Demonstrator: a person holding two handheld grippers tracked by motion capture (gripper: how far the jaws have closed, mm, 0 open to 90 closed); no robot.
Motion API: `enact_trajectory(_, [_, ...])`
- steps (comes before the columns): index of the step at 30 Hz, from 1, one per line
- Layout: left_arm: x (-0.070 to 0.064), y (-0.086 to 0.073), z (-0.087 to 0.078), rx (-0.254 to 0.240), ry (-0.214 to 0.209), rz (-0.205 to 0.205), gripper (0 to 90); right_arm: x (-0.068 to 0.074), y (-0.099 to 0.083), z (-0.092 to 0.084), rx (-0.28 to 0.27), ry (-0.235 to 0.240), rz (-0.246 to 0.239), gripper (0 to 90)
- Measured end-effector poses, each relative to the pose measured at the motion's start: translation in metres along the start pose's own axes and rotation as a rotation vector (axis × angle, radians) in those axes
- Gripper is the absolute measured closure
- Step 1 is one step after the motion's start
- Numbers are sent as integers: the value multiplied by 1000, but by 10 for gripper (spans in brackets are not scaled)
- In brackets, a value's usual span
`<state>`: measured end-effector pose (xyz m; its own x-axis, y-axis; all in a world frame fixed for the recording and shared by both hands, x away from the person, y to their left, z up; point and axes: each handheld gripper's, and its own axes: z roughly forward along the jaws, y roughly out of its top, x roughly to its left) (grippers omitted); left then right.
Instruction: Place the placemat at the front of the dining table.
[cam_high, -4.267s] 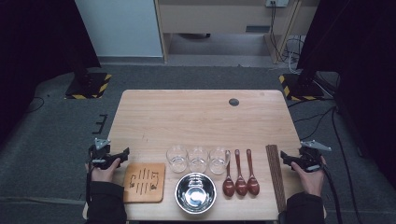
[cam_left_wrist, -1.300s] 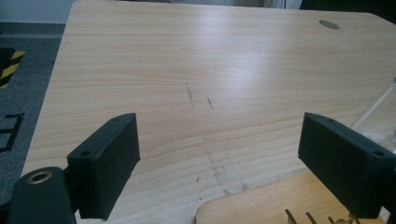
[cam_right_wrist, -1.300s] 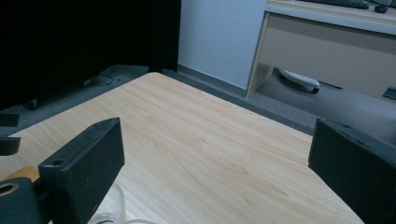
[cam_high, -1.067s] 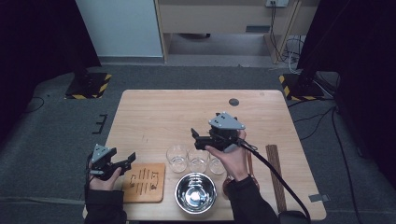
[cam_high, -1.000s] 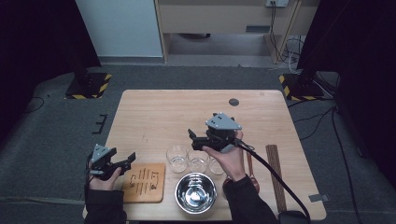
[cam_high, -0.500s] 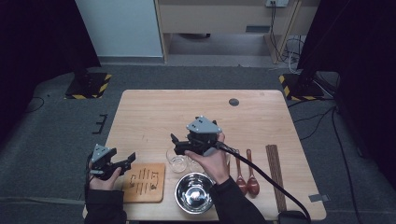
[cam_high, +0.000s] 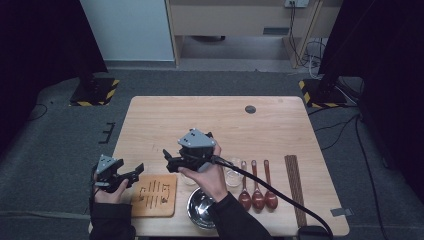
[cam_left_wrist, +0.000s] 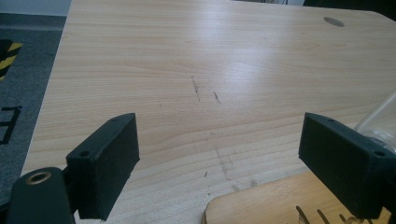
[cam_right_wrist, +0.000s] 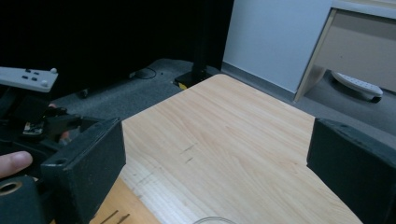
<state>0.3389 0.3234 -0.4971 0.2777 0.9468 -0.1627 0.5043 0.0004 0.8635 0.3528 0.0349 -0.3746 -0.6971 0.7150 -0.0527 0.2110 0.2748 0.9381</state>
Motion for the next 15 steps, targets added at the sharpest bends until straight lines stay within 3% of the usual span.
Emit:
enact_trajectory(4, [1, 1, -2, -9, -1, -2, 116, 15, -6, 8, 12, 25, 8, 46])
enact_trajectory(15, [2, 2, -4, -12, -3, -7, 112, 38, -26, 21, 57, 58, 3, 45])
